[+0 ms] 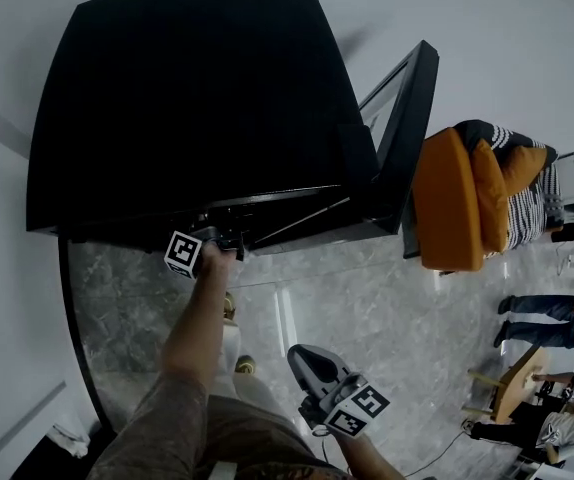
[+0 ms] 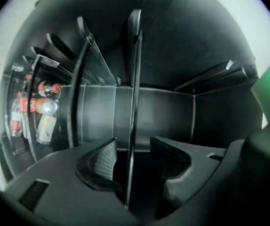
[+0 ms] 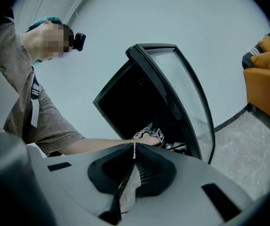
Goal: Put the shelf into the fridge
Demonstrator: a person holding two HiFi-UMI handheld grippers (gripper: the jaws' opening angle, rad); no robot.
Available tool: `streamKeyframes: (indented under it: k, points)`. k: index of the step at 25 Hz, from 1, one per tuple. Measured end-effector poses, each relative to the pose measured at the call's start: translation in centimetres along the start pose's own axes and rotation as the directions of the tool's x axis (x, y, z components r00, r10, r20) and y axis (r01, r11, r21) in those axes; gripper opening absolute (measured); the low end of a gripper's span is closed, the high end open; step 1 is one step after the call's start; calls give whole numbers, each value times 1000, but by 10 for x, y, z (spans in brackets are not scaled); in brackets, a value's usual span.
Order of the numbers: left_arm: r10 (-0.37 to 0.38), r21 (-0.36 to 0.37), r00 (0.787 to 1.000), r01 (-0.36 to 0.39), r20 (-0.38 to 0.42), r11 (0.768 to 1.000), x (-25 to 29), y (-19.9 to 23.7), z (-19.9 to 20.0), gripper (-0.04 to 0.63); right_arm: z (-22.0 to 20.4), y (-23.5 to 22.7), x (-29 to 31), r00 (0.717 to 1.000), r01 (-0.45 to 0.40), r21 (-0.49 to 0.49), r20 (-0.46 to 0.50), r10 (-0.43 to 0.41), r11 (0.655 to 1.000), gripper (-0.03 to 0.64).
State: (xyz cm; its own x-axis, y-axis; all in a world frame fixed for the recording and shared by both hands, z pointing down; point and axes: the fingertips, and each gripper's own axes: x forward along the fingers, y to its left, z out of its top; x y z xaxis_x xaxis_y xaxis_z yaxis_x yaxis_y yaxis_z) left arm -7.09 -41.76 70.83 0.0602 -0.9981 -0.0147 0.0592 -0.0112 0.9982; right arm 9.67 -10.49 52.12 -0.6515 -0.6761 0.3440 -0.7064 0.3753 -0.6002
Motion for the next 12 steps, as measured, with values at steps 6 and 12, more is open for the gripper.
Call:
streamKeyframes:
  k: [6, 12]
  points:
    - [50, -26, 998, -51, -30, 998, -39, -1, -10, 210, 13, 7, 5, 999, -22, -15, 24, 22, 1000, 25]
    - [113, 29, 989, -111, -92, 993, -75, -11, -20, 5, 30, 11, 6, 998, -50, -44, 35, 51, 998, 25]
